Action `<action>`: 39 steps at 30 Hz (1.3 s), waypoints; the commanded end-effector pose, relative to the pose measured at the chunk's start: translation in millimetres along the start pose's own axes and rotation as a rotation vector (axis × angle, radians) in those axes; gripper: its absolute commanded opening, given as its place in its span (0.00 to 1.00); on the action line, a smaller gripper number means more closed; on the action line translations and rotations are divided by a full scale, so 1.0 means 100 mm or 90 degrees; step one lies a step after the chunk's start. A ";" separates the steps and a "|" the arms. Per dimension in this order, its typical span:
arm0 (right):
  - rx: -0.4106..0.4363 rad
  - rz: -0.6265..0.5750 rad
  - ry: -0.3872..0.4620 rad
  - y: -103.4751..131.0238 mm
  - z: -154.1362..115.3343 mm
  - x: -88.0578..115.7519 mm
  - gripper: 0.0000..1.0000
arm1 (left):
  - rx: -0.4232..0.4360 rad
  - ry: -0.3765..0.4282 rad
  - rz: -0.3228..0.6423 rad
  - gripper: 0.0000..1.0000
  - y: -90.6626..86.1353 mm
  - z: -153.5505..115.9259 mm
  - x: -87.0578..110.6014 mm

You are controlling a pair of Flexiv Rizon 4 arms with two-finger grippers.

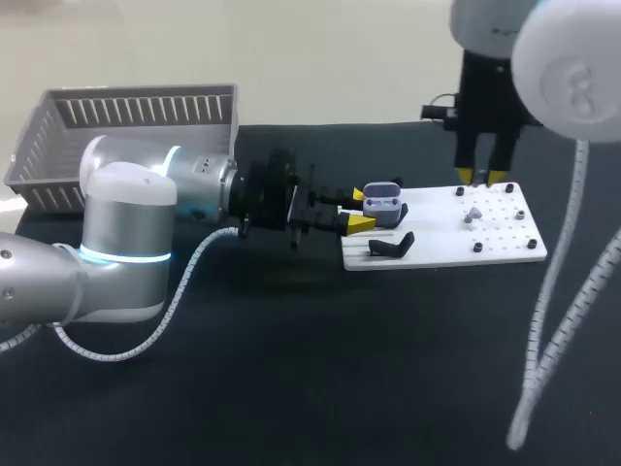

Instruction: Pick up each earbud case from the left stands, insert the matching earbuds, close the lid, and place the case in the box.

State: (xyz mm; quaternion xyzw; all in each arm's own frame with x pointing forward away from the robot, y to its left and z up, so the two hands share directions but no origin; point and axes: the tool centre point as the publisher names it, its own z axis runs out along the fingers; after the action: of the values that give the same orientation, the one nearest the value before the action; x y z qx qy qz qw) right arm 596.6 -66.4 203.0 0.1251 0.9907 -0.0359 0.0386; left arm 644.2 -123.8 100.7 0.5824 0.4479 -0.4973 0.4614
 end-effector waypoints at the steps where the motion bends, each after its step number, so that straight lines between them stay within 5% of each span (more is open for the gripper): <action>1: 0.014 -0.002 0.033 0.21 -0.02 -0.03 0.00 | -0.003 -0.001 0.002 0.00 -0.02 0.00 0.01; 6: 0.011 -0.016 0.040 0.39 0.01 0.02 0.00 | -0.003 -0.001 0.002 0.00 -0.02 0.00 0.01; 24: 0.011 -0.016 0.040 0.39 0.01 0.02 0.00 | -0.003 -0.001 0.002 0.00 -0.02 0.00 0.01; 39: -0.002 0.089 0.089 0.68 -0.07 -0.06 0.00 | -0.003 -0.001 0.002 0.00 -0.02 0.00 0.01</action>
State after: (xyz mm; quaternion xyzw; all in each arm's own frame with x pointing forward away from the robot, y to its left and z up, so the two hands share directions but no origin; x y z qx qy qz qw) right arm 608.5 -6.8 204.6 0.1930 0.9810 -0.0175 -0.0115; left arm 644.2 -123.8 100.7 0.5824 0.4479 -0.4973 0.4614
